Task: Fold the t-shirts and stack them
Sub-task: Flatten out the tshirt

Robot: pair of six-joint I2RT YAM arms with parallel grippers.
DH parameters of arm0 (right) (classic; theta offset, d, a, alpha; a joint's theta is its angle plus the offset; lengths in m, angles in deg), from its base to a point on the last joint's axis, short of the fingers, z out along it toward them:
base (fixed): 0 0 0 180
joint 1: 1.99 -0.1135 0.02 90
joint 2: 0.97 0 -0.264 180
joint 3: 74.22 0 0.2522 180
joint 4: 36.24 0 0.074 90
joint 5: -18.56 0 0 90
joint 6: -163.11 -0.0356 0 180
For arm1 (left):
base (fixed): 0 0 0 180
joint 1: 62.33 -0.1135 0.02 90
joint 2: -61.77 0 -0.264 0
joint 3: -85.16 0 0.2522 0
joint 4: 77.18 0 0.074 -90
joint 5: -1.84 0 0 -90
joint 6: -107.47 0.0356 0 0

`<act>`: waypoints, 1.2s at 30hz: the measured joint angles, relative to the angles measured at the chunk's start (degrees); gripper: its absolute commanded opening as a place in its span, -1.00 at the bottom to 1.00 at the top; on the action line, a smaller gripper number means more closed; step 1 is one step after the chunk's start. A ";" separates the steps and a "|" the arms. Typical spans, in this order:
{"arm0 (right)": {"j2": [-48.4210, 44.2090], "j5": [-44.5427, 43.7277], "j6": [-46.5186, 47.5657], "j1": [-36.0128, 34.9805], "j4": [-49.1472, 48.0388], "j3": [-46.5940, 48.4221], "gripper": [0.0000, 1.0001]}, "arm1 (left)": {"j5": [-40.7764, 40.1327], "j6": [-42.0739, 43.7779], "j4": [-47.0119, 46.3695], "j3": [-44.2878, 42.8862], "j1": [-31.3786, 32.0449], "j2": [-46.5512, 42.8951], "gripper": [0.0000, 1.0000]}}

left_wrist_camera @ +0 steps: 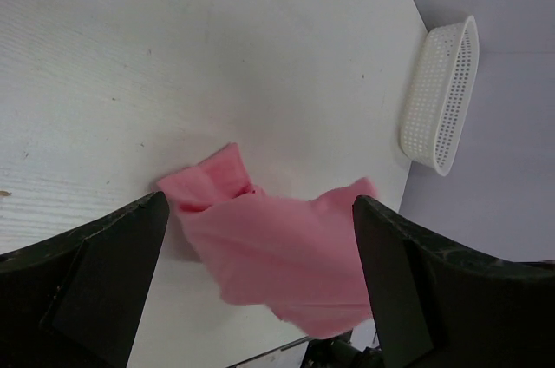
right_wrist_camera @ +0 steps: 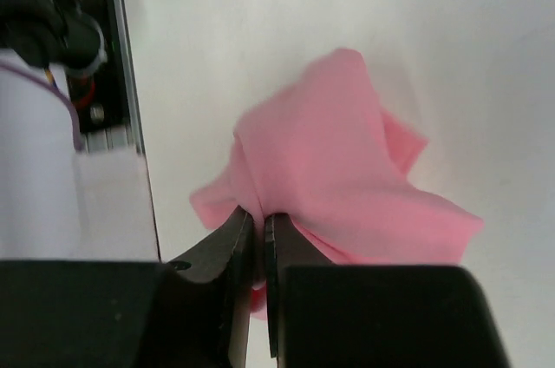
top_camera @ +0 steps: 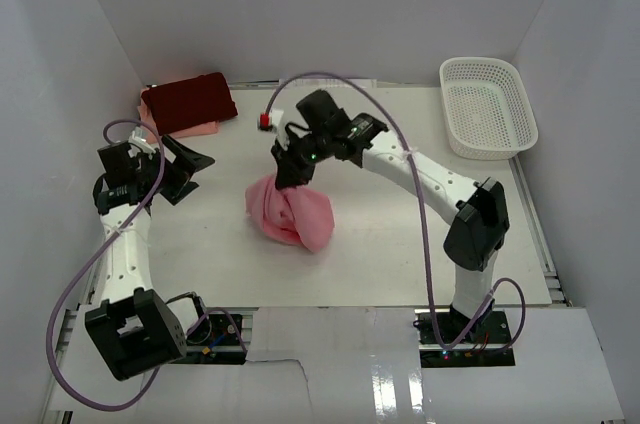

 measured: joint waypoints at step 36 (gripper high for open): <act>14.36 -27.39 -15.72 17.94 0.04 14.75 0.43 | 1.01 0.85 -3.39 3.91 0.00 -4.04 0.96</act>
